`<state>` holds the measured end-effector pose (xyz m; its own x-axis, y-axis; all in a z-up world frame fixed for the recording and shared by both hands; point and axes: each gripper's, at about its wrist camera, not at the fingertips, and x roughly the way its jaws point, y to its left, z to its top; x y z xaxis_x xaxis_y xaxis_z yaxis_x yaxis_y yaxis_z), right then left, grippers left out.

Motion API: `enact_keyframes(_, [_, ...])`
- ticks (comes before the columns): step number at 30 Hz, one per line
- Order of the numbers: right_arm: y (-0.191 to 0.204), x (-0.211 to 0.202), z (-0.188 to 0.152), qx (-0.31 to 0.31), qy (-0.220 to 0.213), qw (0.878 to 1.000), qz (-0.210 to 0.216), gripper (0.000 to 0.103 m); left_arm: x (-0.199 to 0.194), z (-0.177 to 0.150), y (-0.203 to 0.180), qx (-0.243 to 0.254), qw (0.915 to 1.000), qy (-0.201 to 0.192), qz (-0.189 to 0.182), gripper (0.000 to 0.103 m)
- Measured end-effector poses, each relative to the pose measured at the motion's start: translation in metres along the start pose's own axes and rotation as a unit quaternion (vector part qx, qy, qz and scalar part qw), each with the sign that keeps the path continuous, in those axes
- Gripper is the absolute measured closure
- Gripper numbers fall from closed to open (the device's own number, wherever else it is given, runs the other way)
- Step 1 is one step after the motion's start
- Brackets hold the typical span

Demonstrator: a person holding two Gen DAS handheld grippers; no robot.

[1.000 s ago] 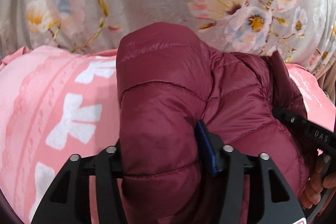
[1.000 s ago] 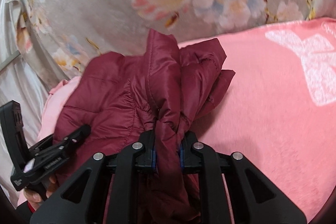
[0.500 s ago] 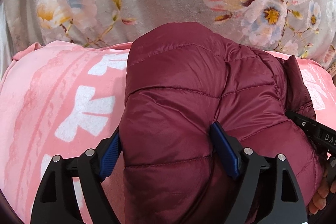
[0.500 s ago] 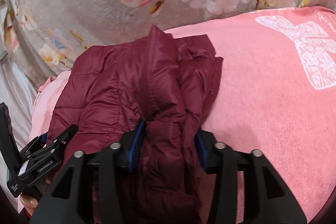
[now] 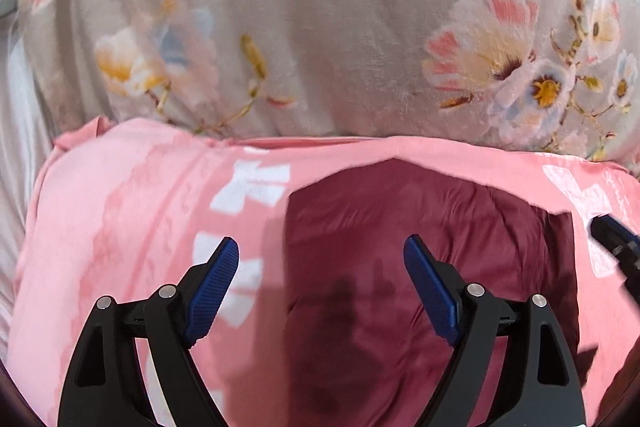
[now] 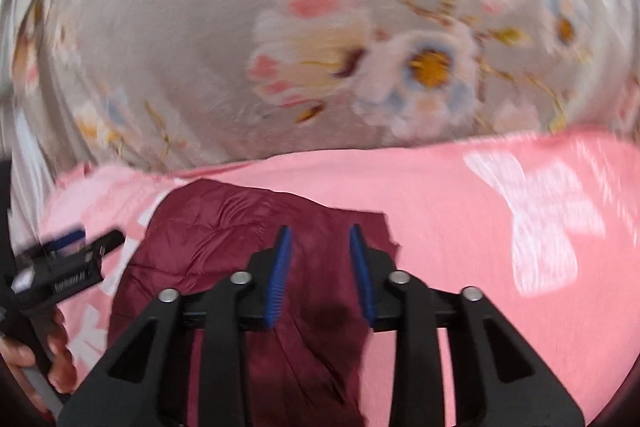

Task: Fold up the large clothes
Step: 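Open both tools and regrasp the folded bundle edge, then hold the bundle edge with both tools and square it on the bedspread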

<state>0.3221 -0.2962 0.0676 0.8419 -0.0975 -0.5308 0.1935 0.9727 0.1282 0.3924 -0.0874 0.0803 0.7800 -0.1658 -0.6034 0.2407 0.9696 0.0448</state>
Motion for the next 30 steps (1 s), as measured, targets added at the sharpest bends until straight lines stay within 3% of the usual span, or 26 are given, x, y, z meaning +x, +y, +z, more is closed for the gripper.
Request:
enact_keyframes(2, [0.005,0.026,0.0,0.004,0.024,1.0,0.001,0.092,0.014,0.005,-0.012,0.002,0.9999,0.009,0.009,0.02])
enact_keyframes(8, [-0.013,0.075,-0.021,0.022,0.073,0.997,-0.027,0.096,0.074,-0.008,-0.031,0.011,0.9977,0.063,0.024,0.019])
enact_keyframes(14, [-0.024,0.09,-0.039,0.02,0.078,0.996,-0.032,0.097,0.088,-0.016,-0.029,-0.007,0.9985,0.053,0.012,0.014])
enact_keyframes(19, [-0.033,0.098,-0.042,0.043,0.094,0.995,-0.013,0.097,0.1,-0.02,-0.031,-0.013,0.9986,0.049,0.018,0.009])
enact_keyframes(30, [-0.032,0.103,-0.043,0.043,0.11,0.993,-0.014,0.097,0.111,-0.02,-0.035,-0.006,0.9984,0.052,0.019,0.008])
